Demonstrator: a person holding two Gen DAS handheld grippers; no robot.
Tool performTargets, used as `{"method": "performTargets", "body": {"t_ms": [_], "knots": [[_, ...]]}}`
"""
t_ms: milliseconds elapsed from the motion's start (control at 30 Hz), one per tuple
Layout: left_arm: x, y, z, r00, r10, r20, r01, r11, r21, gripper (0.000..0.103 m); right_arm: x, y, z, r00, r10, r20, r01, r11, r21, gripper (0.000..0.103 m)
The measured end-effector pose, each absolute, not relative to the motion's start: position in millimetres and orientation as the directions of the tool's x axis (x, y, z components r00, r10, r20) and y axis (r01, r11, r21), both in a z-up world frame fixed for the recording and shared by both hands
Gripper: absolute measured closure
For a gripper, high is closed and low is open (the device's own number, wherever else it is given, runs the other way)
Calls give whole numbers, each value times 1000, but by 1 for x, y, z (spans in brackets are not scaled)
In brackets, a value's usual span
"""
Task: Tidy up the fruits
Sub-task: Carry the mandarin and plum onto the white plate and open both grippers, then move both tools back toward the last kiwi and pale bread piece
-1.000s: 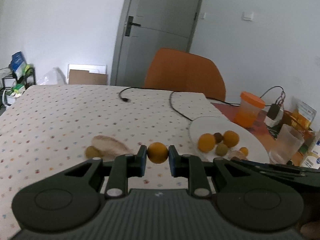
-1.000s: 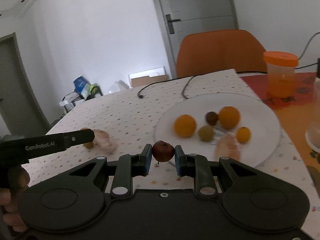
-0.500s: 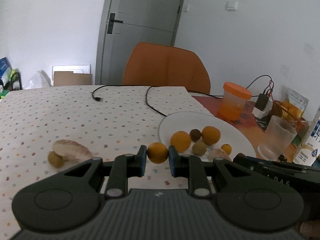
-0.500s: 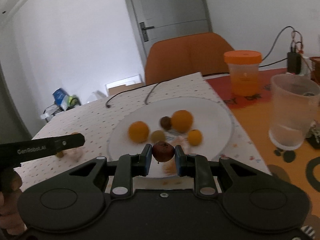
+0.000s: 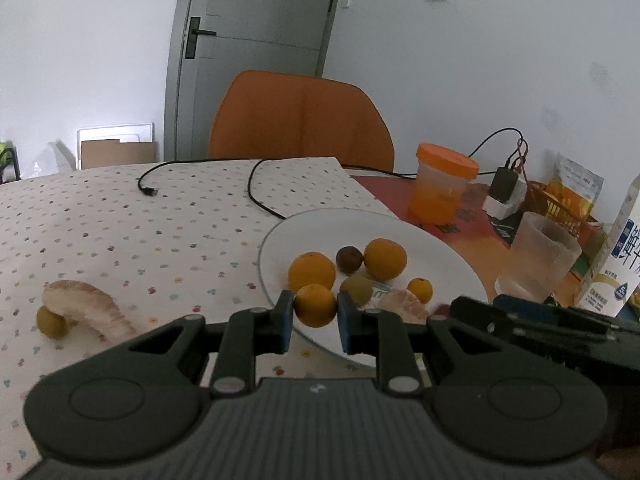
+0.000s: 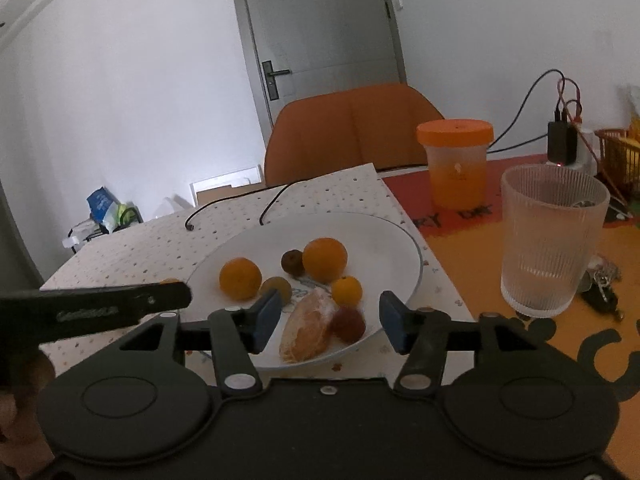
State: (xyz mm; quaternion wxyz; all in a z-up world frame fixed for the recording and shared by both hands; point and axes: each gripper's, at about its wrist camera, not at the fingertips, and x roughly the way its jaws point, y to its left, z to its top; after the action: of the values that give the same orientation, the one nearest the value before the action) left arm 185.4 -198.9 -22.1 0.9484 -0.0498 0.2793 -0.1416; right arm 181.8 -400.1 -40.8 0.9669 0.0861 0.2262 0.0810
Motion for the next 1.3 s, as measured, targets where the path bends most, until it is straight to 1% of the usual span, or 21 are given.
{"method": "performTargets", "body": {"t_ms": [133,200,333,400,500,533,567,600,667,733,800,867,933,967,1067,1167,1300], "knots": [[187,-203,-21,802,-299,-517,242,954,-176,81,182,-402,-44,876,205,-437,-118,969,219,48],[187,-205,-20,805,-293,-516,241,956,-167,77,182,-404,-44,876,202,-438,-113,969,221,48],[187,-203,-18,809,-280,-516,233,960,-156,76,183,-404,-44,872,196,-449,-105,970,220,48],[186,-200,-17,810,-271,-520,222,962,-156,72,183,-402,-45,871,191,-452,-102,971,215,46],[184,-192,-17,818,-235,-525,189,972,-140,56,184,-400,-46,872,188,-453,-100,972,211,43],[183,-189,-17,821,-218,-528,174,976,-132,47,184,-399,-46,871,187,-454,-100,973,210,42],[182,-186,-17,824,-199,-530,157,980,-123,41,184,-398,-45,871,187,-454,-100,973,209,40],[180,-183,-17,827,-184,-531,144,983,-116,39,184,-397,-45,871,188,-454,-101,973,209,38],[177,-175,-17,831,-168,-530,126,985,-115,30,184,-394,-44,873,194,-448,-110,972,208,35],[174,-166,-17,835,-161,-526,113,986,-122,25,183,-390,-43,872,211,-442,-128,969,209,31],[172,-158,-16,838,-143,-526,91,988,-125,22,184,-383,-41,873,218,-437,-140,969,204,18],[170,-150,-16,841,-134,-523,77,989,-129,19,184,-376,-40,875,221,-430,-150,970,193,11],[169,-141,-16,844,-125,-522,62,989,-137,17,184,-369,-39,873,234,-428,-167,968,188,10],[168,-137,-16,845,-120,-521,53,989,-141,14,184,-366,-38,871,240,-429,-174,967,188,10],[164,-125,-17,856,-73,-511,7,991,-131,6,185,-357,-38,870,249,-426,-188,965,181,4],[162,-113,-19,857,-48,-513,-21,992,-128,4,185,-350,-37,866,267,-424,-207,961,182,0],[158,-95,-21,857,-16,-516,-55,991,-122,3,185,-339,-36,856,290,-427,-236,956,176,0]]}}
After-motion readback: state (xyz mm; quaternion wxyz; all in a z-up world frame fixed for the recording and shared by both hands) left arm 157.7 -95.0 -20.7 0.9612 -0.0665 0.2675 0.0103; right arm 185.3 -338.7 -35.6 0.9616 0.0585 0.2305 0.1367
